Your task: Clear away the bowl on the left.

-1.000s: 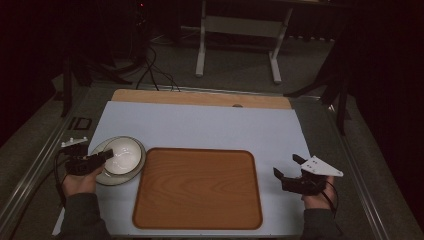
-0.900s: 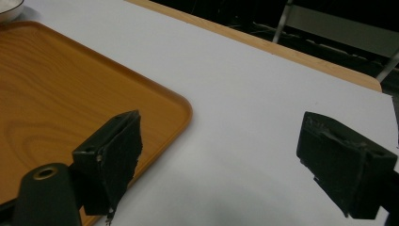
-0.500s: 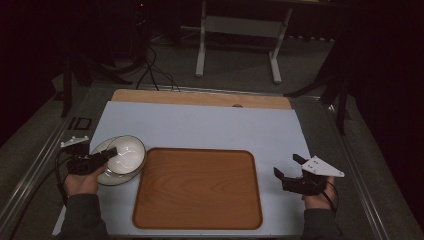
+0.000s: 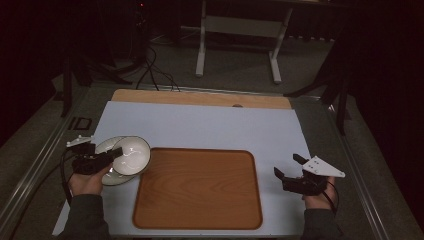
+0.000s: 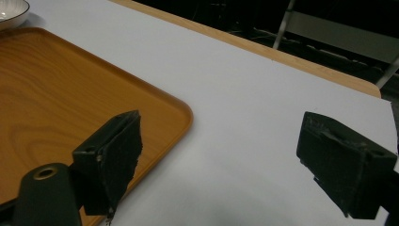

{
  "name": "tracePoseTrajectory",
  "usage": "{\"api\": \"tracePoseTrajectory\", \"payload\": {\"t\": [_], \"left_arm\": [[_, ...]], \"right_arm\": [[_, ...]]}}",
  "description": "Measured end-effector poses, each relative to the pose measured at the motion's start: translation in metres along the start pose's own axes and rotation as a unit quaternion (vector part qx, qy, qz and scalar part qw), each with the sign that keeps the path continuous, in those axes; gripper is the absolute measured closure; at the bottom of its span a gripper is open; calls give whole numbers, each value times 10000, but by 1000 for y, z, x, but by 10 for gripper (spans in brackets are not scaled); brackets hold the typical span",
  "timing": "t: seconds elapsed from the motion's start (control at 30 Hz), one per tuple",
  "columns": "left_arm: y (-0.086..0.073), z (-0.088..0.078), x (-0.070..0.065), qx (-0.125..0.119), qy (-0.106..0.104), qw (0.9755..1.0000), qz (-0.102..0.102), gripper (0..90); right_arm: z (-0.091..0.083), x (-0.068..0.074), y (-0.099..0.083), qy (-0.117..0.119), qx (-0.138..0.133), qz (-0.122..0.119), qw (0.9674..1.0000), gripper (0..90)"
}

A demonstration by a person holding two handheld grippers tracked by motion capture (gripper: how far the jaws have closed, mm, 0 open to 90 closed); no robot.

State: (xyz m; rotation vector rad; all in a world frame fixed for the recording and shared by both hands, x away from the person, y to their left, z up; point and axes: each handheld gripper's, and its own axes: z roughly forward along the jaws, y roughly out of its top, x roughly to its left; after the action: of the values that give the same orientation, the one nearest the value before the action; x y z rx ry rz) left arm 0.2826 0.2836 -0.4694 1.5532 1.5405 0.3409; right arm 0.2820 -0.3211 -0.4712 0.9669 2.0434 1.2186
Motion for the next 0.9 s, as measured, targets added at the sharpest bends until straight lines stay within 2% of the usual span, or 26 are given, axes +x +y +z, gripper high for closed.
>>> {"api": "tracePoseTrajectory", "payload": {"t": [0.9], "left_arm": [[-1, 9, -22, 70, -201, 9996, 171, 814]], "right_arm": [[0, 0, 0, 7, 0, -11, 10000, 142]]}}
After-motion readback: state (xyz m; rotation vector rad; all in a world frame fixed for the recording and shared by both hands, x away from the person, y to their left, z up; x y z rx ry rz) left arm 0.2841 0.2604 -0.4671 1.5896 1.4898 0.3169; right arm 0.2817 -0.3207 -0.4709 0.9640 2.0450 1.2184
